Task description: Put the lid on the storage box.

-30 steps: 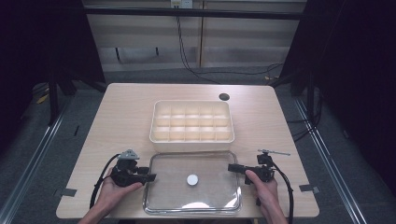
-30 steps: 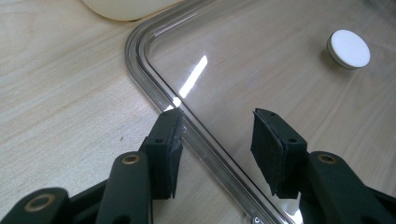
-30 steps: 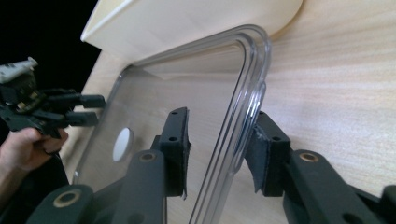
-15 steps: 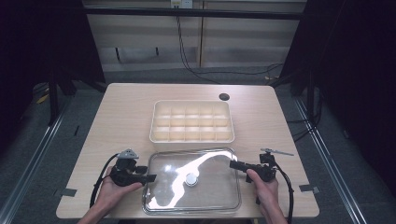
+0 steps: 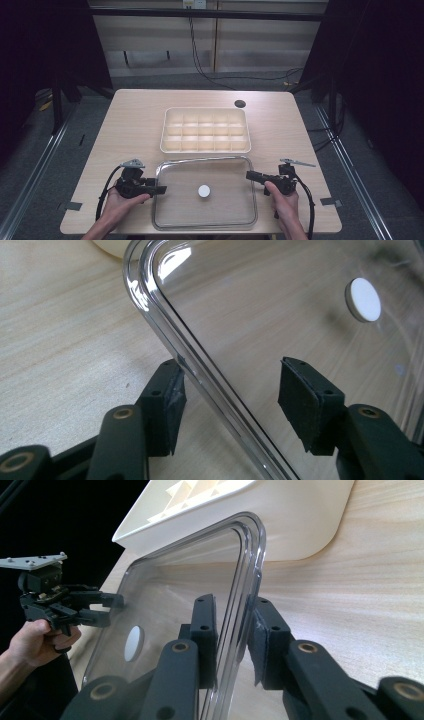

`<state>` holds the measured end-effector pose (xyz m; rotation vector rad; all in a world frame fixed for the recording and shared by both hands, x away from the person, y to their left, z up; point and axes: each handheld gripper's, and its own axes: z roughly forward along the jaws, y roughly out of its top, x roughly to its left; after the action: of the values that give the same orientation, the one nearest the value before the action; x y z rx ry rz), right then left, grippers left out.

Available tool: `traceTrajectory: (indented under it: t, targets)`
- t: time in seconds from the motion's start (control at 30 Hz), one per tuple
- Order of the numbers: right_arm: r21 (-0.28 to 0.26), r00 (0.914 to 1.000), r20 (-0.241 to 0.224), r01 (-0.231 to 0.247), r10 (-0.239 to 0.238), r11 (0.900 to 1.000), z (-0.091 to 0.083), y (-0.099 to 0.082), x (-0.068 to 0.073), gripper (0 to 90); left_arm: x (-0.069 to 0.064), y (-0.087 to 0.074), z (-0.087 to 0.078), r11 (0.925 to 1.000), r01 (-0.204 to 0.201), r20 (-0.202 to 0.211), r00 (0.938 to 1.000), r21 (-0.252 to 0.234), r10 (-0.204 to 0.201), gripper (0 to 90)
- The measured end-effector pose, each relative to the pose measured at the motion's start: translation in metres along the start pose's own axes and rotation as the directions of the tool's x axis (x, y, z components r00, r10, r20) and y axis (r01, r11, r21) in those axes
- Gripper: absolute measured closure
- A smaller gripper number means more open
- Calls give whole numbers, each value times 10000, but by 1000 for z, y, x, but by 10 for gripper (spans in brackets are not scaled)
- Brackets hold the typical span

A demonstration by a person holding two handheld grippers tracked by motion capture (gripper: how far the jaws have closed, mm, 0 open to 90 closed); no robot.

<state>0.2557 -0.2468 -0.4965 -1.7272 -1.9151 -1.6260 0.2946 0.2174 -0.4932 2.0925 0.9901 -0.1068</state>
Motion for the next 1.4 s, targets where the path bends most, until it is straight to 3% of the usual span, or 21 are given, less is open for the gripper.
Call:
traceTrajectory:
  t: [0.3, 0.43, 0.7, 0.87, 1.03, 1.13, 1.4]
  targets:
    - [-19, 9997, 184, 140, -140, 9999, 0, 1, 1, 736, 1, 3, -7, 9987, 122, 55, 9999, -497, -119, 529]
    - [1, 9976, 518, 452, -452, 9990, -1, 1, 7, 717, -2, 5, -10, 9975, -66, 194, 9998, -707, 80, 531]
    - [-199, 9945, 650, 841, -826, 9963, -4, 4, 12, 702, -6, 10, -18, 9935, -235, 251, 9993, -1114, 264, 574]
    - [-155, 9878, 919, 1276, -1256, 9917, -5, 5, 19, 687, -6, 10, -22, 9912, -134, 313, 9994, -1317, 176, 597]
    - [-325, 9923, 690, 1048, -1024, 9940, -7, 5, 21, 699, -5, 12, -27, 9885, -22, 377, 9993, -1515, 80, 626]
    - [-362, 9895, 769, 1257, -1227, 9914, -7, 7, 27, 699, -6, 14, -31, 9873, -183, 242, 9995, -1576, 224, 628]
    - [-352, 9803, 1117, 1677, -1628, 9852, -9, 10, 34, 682, -7, 16, -34, 9845, -270, 341, 9989, -1735, 334, 648]
